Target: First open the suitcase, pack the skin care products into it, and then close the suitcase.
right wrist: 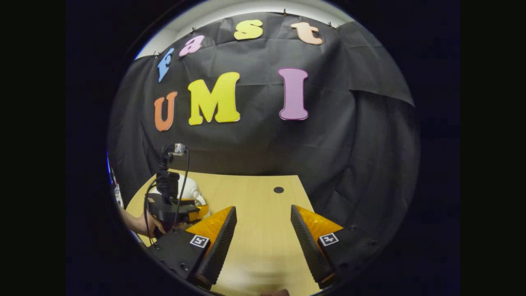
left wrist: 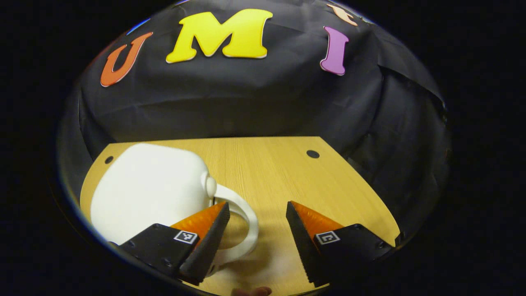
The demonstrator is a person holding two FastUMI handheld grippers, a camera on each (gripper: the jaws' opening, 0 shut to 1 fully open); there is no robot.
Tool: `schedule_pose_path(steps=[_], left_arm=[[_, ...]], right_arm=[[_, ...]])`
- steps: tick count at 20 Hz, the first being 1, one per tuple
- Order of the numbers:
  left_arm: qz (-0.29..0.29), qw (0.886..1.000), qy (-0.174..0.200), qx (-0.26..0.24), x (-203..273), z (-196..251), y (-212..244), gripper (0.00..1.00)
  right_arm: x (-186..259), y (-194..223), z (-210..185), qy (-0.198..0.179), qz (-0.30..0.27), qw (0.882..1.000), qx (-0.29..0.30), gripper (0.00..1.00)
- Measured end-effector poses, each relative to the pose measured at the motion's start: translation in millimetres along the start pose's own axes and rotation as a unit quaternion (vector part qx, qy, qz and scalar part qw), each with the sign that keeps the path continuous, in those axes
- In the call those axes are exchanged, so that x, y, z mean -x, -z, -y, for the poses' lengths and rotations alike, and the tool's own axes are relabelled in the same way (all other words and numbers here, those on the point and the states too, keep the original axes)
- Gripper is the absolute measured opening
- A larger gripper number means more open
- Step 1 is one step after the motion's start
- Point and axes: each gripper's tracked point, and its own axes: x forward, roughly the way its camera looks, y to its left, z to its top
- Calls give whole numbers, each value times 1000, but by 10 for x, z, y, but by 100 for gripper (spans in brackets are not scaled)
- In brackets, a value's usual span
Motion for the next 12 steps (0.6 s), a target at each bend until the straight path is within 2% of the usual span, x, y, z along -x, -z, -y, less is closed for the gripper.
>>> schedule_pose_path(steps=[3,6,9,12], left_arm=[[82,996,-21,-2,392,-106,-683,92],[153,987,-44,-9,851,-283,-1319,93],[194,978,-72,-19,1249,-464,-1672,93],[227,969,-98,-17,1567,-627,-1925,93]], right_arm=[[-122,-274,-280,-28,29,999,8,78],[-213,-671,-603,-50,77,996,21,78],[-279,-1079,-869,-54,132,989,22,78],[-307,-1286,-1093,-51,164,985,4,78]])
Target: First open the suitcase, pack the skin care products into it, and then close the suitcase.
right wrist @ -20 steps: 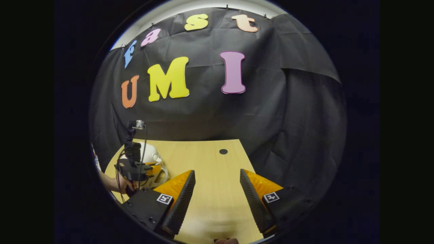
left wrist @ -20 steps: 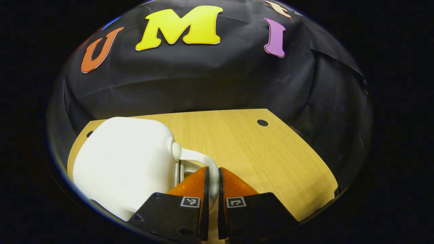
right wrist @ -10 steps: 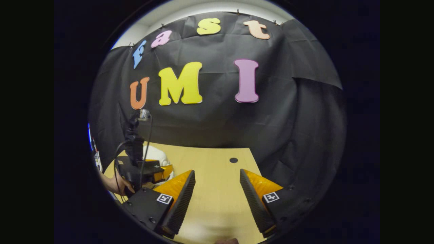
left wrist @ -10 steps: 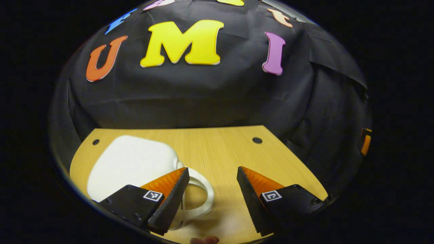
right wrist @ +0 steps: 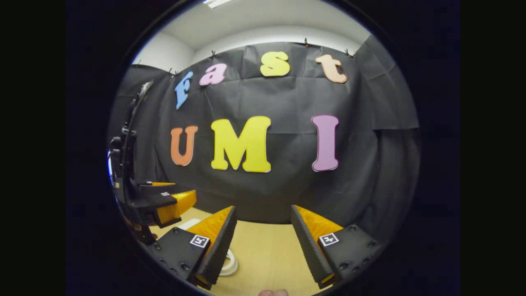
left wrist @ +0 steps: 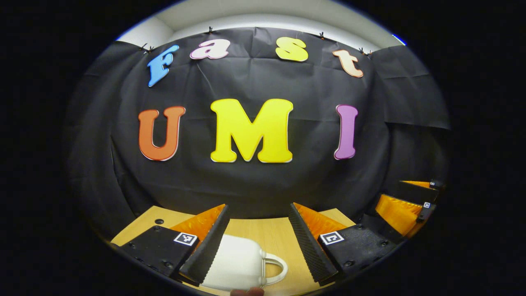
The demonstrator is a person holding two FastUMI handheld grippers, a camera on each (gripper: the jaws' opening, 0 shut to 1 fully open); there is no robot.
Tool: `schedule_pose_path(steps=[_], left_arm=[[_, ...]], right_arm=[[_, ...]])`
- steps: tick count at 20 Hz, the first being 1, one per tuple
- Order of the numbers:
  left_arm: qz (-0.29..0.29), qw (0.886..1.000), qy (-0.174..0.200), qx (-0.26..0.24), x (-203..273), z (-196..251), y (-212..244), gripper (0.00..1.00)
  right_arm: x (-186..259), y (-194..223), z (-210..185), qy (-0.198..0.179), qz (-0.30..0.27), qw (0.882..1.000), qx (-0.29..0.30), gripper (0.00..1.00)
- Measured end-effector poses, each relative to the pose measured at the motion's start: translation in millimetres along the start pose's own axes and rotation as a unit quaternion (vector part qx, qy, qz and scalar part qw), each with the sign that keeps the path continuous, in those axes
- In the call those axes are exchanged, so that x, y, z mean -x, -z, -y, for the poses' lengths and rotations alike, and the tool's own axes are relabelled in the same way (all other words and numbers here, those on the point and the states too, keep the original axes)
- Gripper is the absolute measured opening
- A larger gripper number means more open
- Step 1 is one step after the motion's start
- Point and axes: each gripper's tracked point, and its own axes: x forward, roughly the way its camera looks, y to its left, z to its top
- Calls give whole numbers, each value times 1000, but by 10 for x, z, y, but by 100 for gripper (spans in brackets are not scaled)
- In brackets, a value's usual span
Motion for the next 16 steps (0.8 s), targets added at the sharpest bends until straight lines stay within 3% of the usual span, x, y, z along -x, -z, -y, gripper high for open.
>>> schedule_pose_path(steps=[4,11,15,16], left_arm=[[37,999,-36,11,211,-190,-215,92],[44,997,-54,26,383,-309,-207,93],[52,997,-58,10,409,-282,-231,93],[52,997,-56,8,404,-271,-239,100]], right_arm=[[-19,-108,-180,19,29,999,-7,78],[35,-207,-261,30,50,998,-2,78],[45,-227,-270,31,48,998,-8,78],[46,-219,-280,30,47,998,-9,78]])
